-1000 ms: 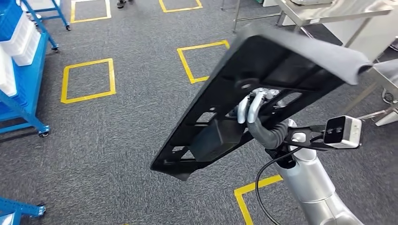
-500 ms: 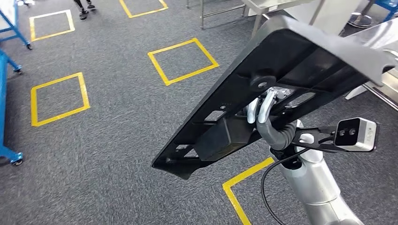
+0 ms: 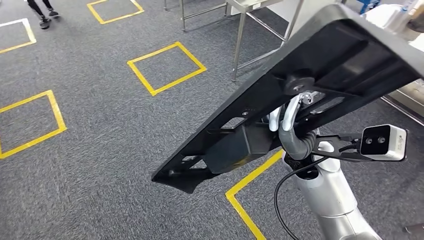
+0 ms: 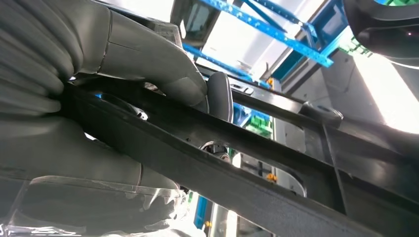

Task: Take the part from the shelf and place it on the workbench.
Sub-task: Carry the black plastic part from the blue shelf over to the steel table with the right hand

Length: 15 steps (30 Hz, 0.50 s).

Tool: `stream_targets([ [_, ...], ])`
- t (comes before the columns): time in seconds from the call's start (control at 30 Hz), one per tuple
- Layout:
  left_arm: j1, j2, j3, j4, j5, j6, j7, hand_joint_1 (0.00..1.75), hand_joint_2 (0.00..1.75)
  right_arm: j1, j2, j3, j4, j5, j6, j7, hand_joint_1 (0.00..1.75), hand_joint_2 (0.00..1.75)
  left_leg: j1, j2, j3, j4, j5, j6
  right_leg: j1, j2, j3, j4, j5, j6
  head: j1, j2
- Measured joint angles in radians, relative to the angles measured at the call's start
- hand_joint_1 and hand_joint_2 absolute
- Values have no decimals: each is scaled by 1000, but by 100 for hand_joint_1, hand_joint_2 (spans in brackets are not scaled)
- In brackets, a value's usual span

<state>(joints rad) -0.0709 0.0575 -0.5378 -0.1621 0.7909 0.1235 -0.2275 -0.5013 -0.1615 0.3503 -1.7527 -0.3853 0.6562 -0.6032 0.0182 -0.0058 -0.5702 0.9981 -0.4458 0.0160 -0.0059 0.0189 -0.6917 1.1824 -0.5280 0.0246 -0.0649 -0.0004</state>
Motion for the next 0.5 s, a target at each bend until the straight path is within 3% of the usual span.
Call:
stream_targets([
  [0.07, 2, 0, 0, 0, 7, 7, 4, 0, 175, 2, 9, 0, 0, 0, 4, 9, 175, 175, -1, 23, 0, 0, -3, 1, -6, -9, -54, 103, -32, 8, 0, 0],
  [0.1, 2, 0, 0, 0, 11, 10, 7, 0, 175, 2, 15, -1, 0, 0, 5, 16, 175, 175, -1, 35, 1, 0, -4, 0, -8, -12, -58, 110, -22, 10, 0, 0],
  [0.17, 1, 0, 0, 0, 17, 15, 15, 0, 175, 1, 26, -2, 0, 0, 6, 31, 175, 175, -1, 55, 8, 0, -9, -5, -10, -30, -5, 7, 40, 10, 0, 0],
  [0.23, 1, 1, 0, 0, 19, 18, 23, 0, 175, -2, 36, -5, 0, -1, 8, 37, 175, 175, -5, 72, 15, 2, -16, -14, -2, -71, 62, -124, 85, -1, 0, 0],
  [0.3, 0, 1, 0, 0, 19, 21, 28, 0, 175, -3, 43, -10, 0, -2, 8, 39, 175, 175, -11, 89, 19, 2, -22, -25, 8, -84, 81, -169, 90, -15, 0, 0],
  [0.37, -2, 2, 0, 0, 19, 27, 32, 0, 175, 0, 45, -19, -1, -3, 7, 40, 175, 175, -9, 105, 24, 3, -28, -36, 7, -62, 81, -172, 93, -28, 0, 0],
  [0.43, -3, 9, 0, 0, 22, 35, 35, 0, 175, 5, 46, -31, -2, -5, 3, 37, 175, 175, -4, 84, 13, 40, -57, -45, 3, -42, 86, -180, 97, -41, 0, 0],
  [0.5, -1, 19, 0, 0, 25, 40, 37, 0, 175, 19, 49, -46, -3, -7, -4, 31, 175, 175, -1, 41, -40, 156, -117, -49, 2, -22, 88, -183, 99, -50, 0, 0],
])
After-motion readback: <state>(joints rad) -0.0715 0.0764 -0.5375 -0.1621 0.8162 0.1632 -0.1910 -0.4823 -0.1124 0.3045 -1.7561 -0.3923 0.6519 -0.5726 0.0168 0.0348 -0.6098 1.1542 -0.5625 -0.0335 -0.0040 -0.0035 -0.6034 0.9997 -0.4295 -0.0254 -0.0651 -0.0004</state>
